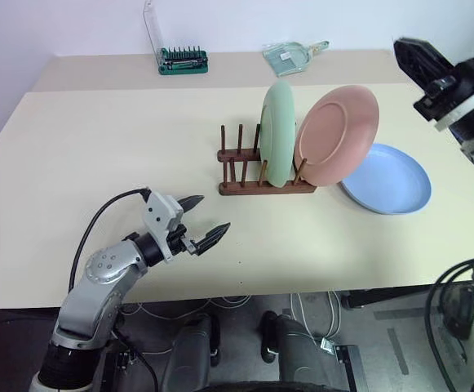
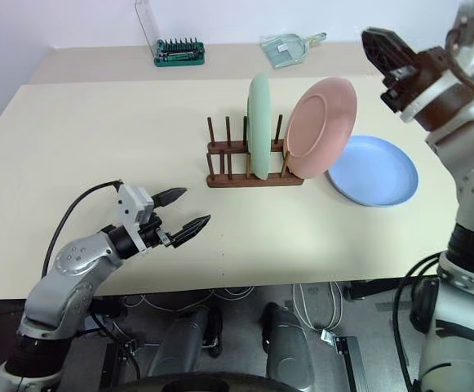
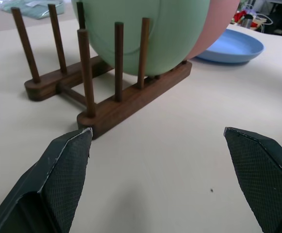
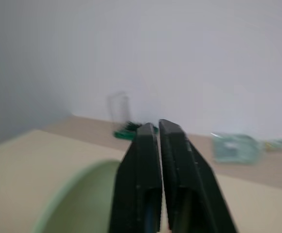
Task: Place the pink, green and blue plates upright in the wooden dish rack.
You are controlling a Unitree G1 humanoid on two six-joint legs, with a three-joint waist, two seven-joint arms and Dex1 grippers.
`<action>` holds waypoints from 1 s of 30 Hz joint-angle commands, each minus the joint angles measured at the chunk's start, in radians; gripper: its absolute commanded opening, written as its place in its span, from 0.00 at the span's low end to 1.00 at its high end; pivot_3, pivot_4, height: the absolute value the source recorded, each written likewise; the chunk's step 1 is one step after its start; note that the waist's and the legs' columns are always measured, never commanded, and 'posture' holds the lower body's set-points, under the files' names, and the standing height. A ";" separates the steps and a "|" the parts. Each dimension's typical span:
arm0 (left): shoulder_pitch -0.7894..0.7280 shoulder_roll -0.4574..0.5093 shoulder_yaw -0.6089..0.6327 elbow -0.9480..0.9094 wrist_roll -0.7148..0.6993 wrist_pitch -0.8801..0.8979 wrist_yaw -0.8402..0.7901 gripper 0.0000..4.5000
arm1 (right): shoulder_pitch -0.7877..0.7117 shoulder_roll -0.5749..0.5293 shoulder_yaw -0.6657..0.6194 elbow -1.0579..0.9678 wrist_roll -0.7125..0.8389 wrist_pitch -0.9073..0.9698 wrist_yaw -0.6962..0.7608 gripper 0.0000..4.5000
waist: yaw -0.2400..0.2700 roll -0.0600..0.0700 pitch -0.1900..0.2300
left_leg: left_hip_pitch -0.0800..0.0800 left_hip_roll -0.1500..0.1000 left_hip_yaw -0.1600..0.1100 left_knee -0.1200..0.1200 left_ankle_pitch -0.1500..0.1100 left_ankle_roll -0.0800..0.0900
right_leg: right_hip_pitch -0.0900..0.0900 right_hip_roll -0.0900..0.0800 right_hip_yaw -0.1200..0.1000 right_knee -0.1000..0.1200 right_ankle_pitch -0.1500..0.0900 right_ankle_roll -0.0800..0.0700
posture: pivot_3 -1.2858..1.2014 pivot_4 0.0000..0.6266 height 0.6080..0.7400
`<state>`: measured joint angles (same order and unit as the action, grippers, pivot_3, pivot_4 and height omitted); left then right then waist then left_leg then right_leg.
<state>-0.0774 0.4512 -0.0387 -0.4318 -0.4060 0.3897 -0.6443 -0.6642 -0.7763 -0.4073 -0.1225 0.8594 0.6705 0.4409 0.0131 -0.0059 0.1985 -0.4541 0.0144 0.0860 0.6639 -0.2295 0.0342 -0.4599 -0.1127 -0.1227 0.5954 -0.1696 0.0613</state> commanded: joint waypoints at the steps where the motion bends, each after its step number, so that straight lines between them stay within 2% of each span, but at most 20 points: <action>1: -0.019 -0.005 -0.013 -0.016 -0.016 0.008 -0.011 1.00 | 0.008 -0.040 -0.052 0.002 -0.046 -0.036 0.011 0.00 | -0.001 0.000 0.000 | 0.000 0.000 0.000 0.000 0.000 0.000 | 0.000 0.000 0.000 0.000 0.000 0.000 | 0.52 0.24 1.00; 2: -0.020 -0.005 -0.014 -0.015 -0.015 0.009 -0.012 1.00 | 0.009 -0.040 -0.052 0.003 -0.051 -0.037 0.013 0.00 | -0.002 0.000 0.000 | 0.000 0.000 0.000 0.000 0.000 0.000 | 0.000 0.000 0.000 0.000 0.000 0.000 | 0.52 0.24 1.00; 7: -0.063 -0.017 -0.033 -0.018 -0.016 0.039 -0.004 1.00 | 0.285 -0.185 0.033 0.065 -0.300 -0.158 0.174 0.00 | 0.026 0.000 -0.001 | 0.000 0.000 0.000 0.000 0.000 0.000 | 0.002 0.000 -0.001 -0.001 0.000 0.001 | 0.52 0.24 1.00; 8: -0.066 -0.019 -0.034 -0.022 -0.017 0.046 -0.002 1.00 | 0.321 -0.200 0.051 0.082 -0.331 -0.176 0.196 0.06 | 0.025 0.000 -0.001 | 0.000 -0.001 0.000 0.001 0.000 0.001 | 0.002 -0.001 0.000 -0.001 -0.001 0.001 | 0.52 0.24 1.00; 11: -0.073 -0.021 -0.032 -0.034 -0.019 0.062 0.002 1.00 | 0.399 -0.237 0.094 0.120 -0.409 -0.209 0.259 0.29 | 0.023 0.001 -0.001 | 0.000 -0.001 0.002 0.002 -0.001 0.001 | 0.001 -0.001 0.001 -0.001 0.000 0.002 | 0.52 0.24 1.00; 17: -0.071 -0.021 -0.024 -0.046 -0.024 0.079 0.006 1.00 | 0.479 -0.256 0.156 0.127 -0.489 -0.255 0.372 0.96 | 0.023 0.001 -0.001 | 0.003 0.000 0.002 0.002 -0.001 0.001 | 0.002 0.000 0.002 0.000 0.000 0.002 | 0.52 0.24 1.00; 18: -0.071 -0.021 -0.024 -0.047 -0.025 0.080 0.006 1.00 | 0.478 -0.253 0.157 0.129 -0.496 -0.259 0.377 0.99 | 0.024 0.001 -0.001 | 0.003 0.000 0.002 0.002 -0.001 0.001 | 0.002 0.000 0.002 0.000 0.000 0.002 | 0.52 0.24 1.00; 21: -0.067 -0.019 -0.022 -0.052 -0.027 0.081 0.010 1.00 | 0.478 -0.230 0.222 0.152 -0.537 -0.263 0.396 0.99 | 0.025 0.001 -0.001 | 0.003 0.000 0.002 0.002 -0.001 0.001 | 0.002 0.000 0.002 0.000 0.000 0.002 | 0.52 0.24 1.00; 24: -0.059 -0.018 -0.020 -0.058 -0.027 0.080 0.013 1.00 | 0.455 -0.194 0.296 0.207 -0.628 -0.294 0.349 0.99 | 0.025 0.001 -0.001 | 0.003 0.000 0.002 0.002 -0.001 0.001 | 0.003 0.000 0.002 0.000 0.000 0.002 | 0.52 0.24 1.00; 27: -0.053 -0.018 -0.019 -0.060 -0.027 0.078 0.016 1.00 | 0.445 -0.173 0.322 0.245 -0.669 -0.316 0.340 0.99 | 0.023 0.001 -0.002 | 0.003 0.000 0.002 0.002 -0.001 0.001 | 0.003 0.000 0.002 0.000 0.000 0.002 | 0.52 0.24 1.00; 30: -0.050 -0.017 -0.018 -0.061 -0.026 0.076 0.017 1.00 | 0.445 -0.159 0.338 0.281 -0.709 -0.367 0.336 0.82 | 0.025 0.001 -0.002 | 0.006 0.000 0.003 0.002 -0.001 0.001 | 0.006 0.000 0.002 0.000 0.000 0.002 | 0.52 0.24 1.00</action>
<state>-0.1272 0.4313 -0.0643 -0.4540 -0.4248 0.4750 -0.6286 -0.2154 -0.9400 -0.0738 0.1341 0.1884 0.3260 0.7921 0.0378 -0.0049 0.1968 -0.4463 0.0144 0.0888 0.6660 -0.2302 0.0353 -0.4526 -0.1125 -0.1204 0.5951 -0.1696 0.0633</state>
